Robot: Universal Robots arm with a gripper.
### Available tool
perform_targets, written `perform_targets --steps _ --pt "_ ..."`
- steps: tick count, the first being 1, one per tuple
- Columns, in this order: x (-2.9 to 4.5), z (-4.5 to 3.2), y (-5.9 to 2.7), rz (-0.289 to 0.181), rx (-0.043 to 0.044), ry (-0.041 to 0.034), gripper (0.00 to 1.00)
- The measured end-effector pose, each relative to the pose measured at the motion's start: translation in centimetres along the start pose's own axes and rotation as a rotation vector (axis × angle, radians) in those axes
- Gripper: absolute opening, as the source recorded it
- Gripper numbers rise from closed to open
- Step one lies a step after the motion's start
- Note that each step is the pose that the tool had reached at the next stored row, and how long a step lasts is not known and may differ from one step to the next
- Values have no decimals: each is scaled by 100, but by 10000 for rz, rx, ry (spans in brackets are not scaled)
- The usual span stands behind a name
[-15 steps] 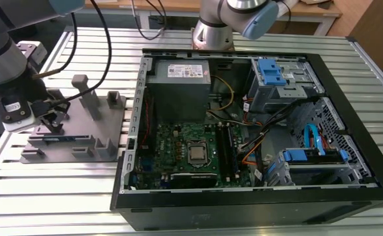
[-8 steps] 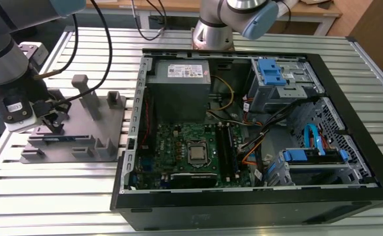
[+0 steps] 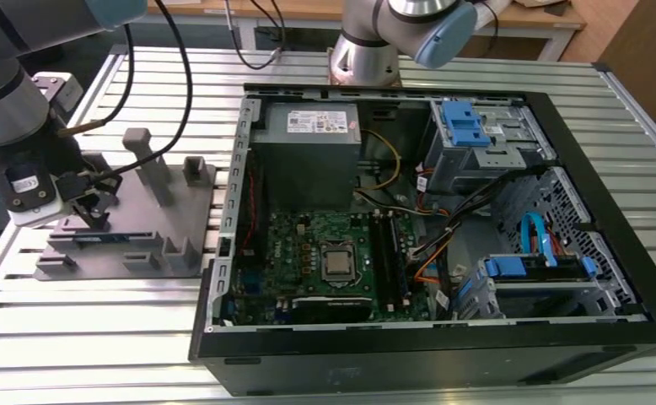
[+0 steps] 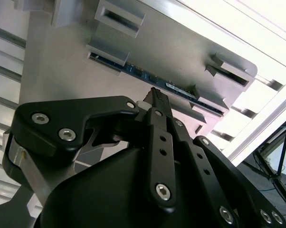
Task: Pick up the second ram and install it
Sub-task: 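Pick up the second ram and move it above second insertion slot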
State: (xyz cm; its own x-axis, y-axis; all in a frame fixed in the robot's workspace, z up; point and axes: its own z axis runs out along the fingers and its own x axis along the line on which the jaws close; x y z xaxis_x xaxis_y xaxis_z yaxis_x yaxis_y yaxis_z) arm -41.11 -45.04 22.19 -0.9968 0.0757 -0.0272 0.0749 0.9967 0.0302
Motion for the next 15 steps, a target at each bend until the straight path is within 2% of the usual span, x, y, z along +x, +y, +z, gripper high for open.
perform_targets --steps 5,15 --pt "1 0 0 -197 -6 5 11" --pt "1 0 0 -1748 -48 53 11"
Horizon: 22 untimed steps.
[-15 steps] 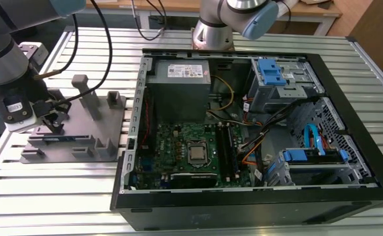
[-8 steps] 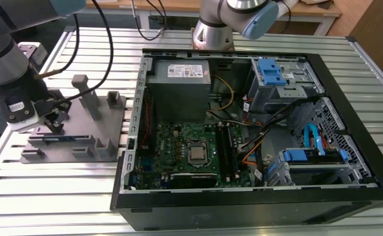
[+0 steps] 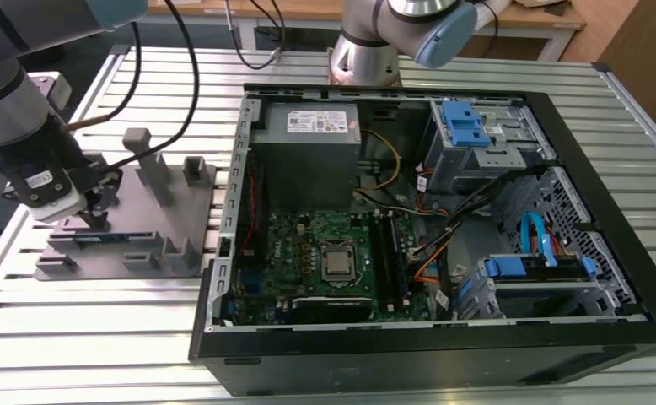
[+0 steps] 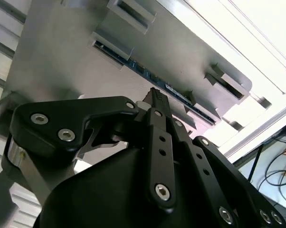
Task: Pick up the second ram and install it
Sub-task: 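Pick up the second ram and move it above second insertion slot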
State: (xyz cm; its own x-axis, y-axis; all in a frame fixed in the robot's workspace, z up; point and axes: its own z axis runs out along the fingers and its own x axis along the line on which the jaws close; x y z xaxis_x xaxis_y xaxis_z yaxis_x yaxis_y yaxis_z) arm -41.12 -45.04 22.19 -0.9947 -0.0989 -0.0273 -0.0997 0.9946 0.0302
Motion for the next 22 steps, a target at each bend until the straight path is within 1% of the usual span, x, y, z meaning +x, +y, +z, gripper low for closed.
perform_targets --steps 7,22 --pt "0 0 0 -744 -20 22 11" --pt "0 0 0 -2098 -58 63 11"
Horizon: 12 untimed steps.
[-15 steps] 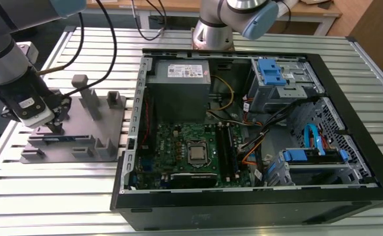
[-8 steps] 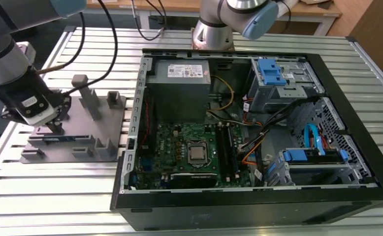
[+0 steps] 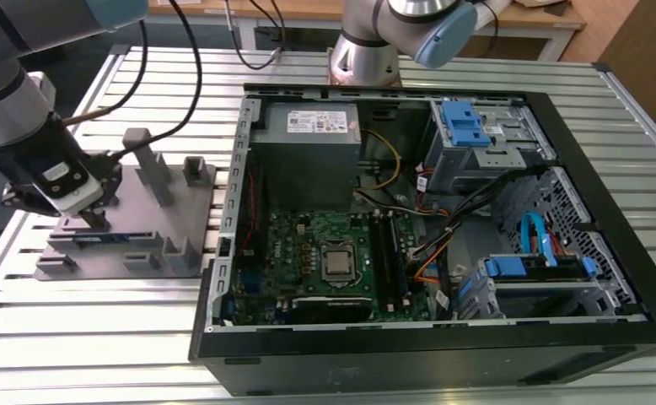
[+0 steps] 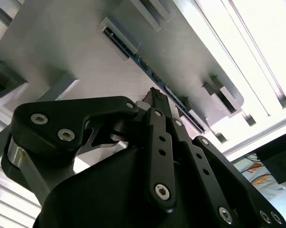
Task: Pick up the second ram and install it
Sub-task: 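Pick up the second ram and move it above second insertion slot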
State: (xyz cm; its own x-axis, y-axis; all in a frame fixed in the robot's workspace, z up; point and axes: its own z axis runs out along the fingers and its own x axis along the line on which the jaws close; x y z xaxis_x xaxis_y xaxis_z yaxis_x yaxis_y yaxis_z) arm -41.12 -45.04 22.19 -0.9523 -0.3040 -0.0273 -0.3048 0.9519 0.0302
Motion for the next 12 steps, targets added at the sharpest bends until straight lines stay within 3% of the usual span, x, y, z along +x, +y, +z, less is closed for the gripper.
perform_targets --steps 12 --pt "0 0 0 -1175 -32 35 11"
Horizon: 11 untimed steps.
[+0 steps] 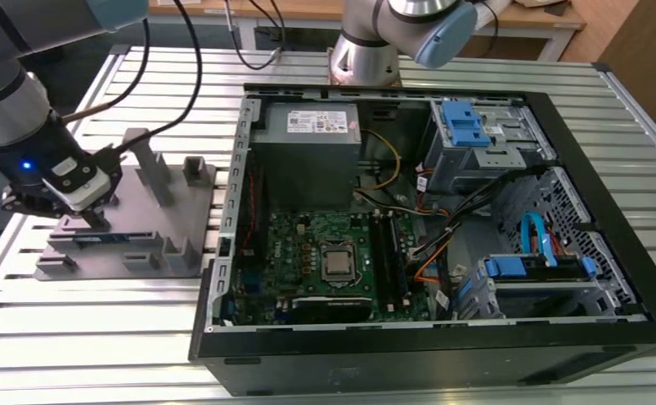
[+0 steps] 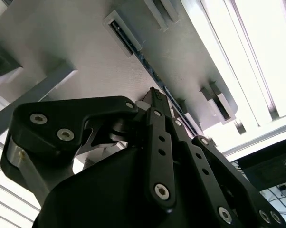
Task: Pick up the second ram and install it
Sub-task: 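Pick up the second ram and move it above second insertion slot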
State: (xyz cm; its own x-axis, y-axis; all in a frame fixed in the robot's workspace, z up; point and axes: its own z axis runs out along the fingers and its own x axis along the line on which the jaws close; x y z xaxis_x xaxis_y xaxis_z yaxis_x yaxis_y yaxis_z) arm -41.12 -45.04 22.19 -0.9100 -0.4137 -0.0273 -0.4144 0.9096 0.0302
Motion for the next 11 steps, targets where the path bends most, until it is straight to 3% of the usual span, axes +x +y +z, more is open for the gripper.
perform_targets --steps 11 --pt "0 0 0 -1029 -28 31 11"
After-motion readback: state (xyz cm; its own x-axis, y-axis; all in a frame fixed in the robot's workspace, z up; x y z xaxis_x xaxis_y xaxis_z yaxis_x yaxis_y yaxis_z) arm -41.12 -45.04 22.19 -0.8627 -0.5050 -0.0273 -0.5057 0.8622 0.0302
